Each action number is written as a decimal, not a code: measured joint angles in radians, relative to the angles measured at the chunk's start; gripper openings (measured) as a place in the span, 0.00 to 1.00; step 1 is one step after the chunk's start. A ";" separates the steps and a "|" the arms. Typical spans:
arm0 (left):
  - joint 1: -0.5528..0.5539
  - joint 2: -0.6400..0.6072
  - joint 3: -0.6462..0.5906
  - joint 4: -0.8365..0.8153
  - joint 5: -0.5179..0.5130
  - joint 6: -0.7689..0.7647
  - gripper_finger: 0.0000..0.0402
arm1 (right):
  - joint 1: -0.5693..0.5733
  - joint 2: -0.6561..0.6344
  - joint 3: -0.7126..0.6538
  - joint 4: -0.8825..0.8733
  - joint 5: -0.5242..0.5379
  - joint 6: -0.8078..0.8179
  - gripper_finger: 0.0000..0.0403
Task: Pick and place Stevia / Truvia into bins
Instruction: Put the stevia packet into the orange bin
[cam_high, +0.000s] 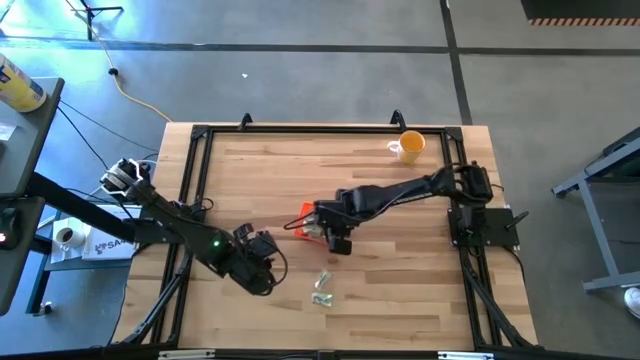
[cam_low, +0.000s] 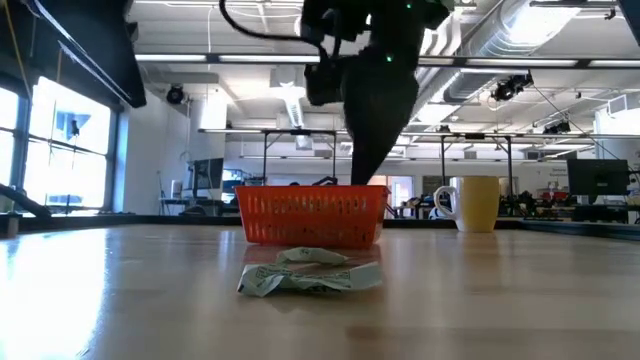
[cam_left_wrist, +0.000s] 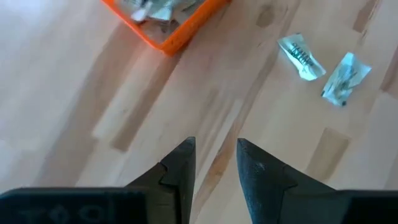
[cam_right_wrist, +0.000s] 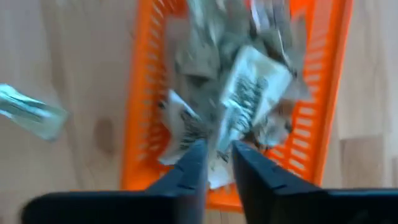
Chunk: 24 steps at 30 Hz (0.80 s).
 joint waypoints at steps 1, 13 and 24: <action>0.015 0.001 -0.015 0.037 0.017 0.004 0.38 | 0.003 0.000 0.015 -0.008 0.000 -0.004 0.19; 0.170 0.110 -0.137 0.646 0.223 -0.018 0.44 | 0.167 -0.191 -0.003 -0.128 0.308 -0.154 0.81; 0.154 0.381 0.059 0.729 0.233 -0.089 0.73 | 0.324 -0.554 -0.403 -0.119 0.496 0.250 0.86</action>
